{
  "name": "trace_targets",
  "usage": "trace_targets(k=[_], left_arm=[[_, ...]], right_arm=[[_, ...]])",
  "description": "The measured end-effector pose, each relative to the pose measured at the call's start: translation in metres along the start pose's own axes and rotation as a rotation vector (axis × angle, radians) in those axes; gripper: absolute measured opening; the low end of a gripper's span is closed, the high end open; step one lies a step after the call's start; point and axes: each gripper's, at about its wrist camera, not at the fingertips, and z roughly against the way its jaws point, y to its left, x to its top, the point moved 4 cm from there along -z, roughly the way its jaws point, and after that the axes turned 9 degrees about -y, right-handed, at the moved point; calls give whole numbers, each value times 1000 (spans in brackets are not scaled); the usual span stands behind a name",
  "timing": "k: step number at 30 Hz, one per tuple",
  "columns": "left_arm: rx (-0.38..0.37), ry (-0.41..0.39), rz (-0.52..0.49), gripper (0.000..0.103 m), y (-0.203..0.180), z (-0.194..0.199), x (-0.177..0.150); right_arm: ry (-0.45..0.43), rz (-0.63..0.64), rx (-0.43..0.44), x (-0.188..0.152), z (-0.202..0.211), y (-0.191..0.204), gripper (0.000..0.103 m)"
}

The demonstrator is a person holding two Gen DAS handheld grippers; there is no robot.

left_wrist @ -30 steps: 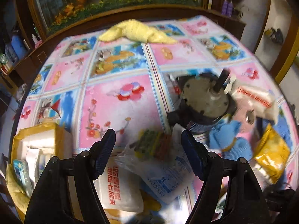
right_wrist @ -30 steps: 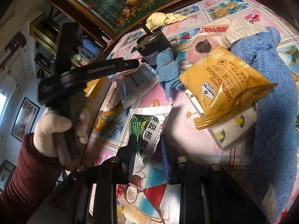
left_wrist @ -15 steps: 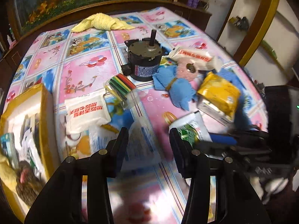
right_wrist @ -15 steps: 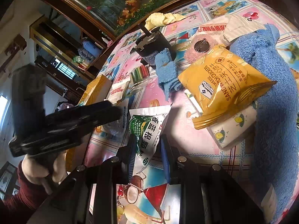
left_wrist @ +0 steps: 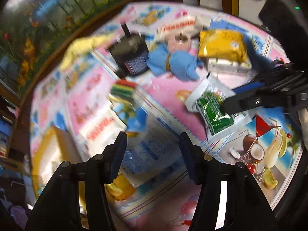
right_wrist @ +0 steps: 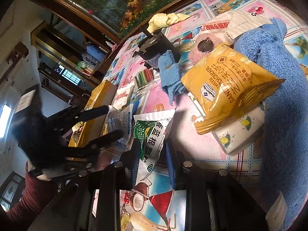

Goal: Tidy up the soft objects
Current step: 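Grasp the white desiccant packet with the left gripper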

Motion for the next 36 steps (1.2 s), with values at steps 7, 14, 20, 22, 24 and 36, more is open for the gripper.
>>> trace_targets(k=[7, 14, 20, 22, 24, 36], left_arm=[[-234, 45, 193, 58, -6, 22, -11], [-103, 22, 135, 58, -15, 21, -23], [-108, 11, 190, 59, -22, 20, -24], [-121, -1, 226, 48, -24, 23, -26], [-110, -15, 242, 41, -24, 26, -27], [-121, -105, 396, 34, -24, 43, -41]], right_arm=[[-1, -8, 7, 1, 0, -1, 24], [-1, -10, 8, 1, -1, -1, 24], [4, -10, 6, 2, 0, -1, 25], [9, 0, -22, 3, 1, 1, 25], [7, 42, -84, 3, 2, 8, 31], [65, 286, -337, 2, -39, 56, 46]])
